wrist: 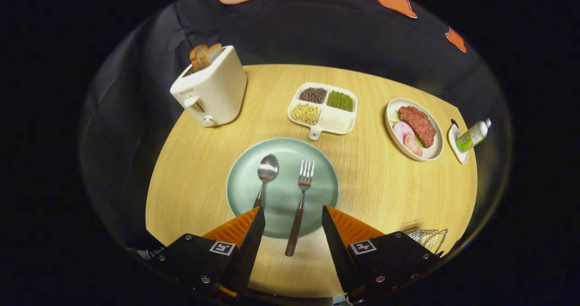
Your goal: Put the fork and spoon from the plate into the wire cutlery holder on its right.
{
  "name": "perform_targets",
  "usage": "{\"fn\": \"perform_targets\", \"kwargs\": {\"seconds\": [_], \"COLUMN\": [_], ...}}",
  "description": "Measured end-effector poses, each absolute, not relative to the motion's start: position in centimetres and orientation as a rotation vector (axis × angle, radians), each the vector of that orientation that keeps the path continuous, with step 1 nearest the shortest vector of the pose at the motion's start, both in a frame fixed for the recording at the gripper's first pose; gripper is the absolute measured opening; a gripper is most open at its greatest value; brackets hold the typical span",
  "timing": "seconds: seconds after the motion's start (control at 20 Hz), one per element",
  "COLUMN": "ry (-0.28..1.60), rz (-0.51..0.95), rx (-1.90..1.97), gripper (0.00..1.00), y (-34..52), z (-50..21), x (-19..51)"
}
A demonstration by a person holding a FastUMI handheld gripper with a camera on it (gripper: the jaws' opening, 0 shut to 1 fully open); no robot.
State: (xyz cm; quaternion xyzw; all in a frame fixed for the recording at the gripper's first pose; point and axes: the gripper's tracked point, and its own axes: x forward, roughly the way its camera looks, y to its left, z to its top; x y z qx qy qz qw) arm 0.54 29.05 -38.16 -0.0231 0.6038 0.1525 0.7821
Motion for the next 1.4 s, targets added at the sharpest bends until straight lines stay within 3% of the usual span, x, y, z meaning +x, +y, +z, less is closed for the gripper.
{"fn": "perform_targets", "kwargs": {"seconds": [0.55, 0.8, 0.95, 1.05, 1.4], "ry": [1.535, 1.551, 1.55, 1.541, 1.391], "rz": [0.274, 0.236, 0.228, 0.248, 0.288], "rx": [-0.117, -0.11, -0.1, -0.067, 0.002], "gripper": [0.74, 0.45, 0.19, 0.09, 0.05], "y": [29.2, 29.4, 29.4, 29.6, 27.9], "z": [-45.7, -47.1, -47.3, -46.9, -41.6], "x": [-0.4, -0.1, 0.2, 0.2, 1.4]}}
